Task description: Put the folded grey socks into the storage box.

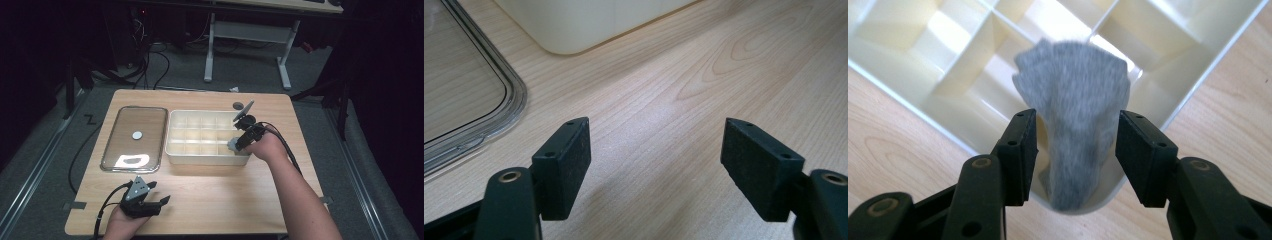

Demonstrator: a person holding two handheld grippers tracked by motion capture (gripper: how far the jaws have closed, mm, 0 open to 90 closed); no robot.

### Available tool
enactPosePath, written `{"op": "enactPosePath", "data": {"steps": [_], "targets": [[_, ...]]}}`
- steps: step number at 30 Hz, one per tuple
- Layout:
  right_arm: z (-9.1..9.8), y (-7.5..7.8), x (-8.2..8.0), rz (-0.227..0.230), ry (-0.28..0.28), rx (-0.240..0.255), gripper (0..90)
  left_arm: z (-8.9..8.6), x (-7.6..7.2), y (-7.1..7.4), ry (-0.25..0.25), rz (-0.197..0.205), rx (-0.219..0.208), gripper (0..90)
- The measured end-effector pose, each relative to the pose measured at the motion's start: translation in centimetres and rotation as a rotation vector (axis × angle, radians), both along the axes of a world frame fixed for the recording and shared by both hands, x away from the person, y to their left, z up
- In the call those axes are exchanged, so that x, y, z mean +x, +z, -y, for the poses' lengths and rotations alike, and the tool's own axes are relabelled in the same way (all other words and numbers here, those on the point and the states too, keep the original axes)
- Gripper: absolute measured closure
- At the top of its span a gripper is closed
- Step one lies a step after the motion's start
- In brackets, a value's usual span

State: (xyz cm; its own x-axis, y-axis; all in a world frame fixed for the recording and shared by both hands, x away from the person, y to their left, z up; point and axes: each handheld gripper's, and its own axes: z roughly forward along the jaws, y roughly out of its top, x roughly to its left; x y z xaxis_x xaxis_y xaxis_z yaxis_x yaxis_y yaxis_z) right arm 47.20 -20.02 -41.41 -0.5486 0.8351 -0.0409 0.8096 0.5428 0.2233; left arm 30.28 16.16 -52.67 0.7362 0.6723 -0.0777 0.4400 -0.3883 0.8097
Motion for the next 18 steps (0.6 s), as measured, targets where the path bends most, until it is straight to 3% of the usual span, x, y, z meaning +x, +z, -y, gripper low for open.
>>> {"op": "enactPosePath", "data": {"steps": [3,7,11,18], "targets": [[-0.2,0.3,0.3,0.021,0.000,0.014,53.1,0.1,0.0,-0.1,0.002,0.003,0.002,28.7],[-0.8,0.1,0.7,0.031,-0.002,-0.005,61.1,0.2,-0.1,-0.1,-0.001,0.000,0.007,28.7],[-1.1,-0.5,1.0,0.006,-0.013,-0.025,77.3,0.1,0.0,-0.1,0.004,0.000,0.004,29.0],[-1.6,-1.5,1.6,-0.049,-0.010,-0.062,82.9,0.0,0.1,-0.1,0.009,0.002,0.004,29.0]]}}
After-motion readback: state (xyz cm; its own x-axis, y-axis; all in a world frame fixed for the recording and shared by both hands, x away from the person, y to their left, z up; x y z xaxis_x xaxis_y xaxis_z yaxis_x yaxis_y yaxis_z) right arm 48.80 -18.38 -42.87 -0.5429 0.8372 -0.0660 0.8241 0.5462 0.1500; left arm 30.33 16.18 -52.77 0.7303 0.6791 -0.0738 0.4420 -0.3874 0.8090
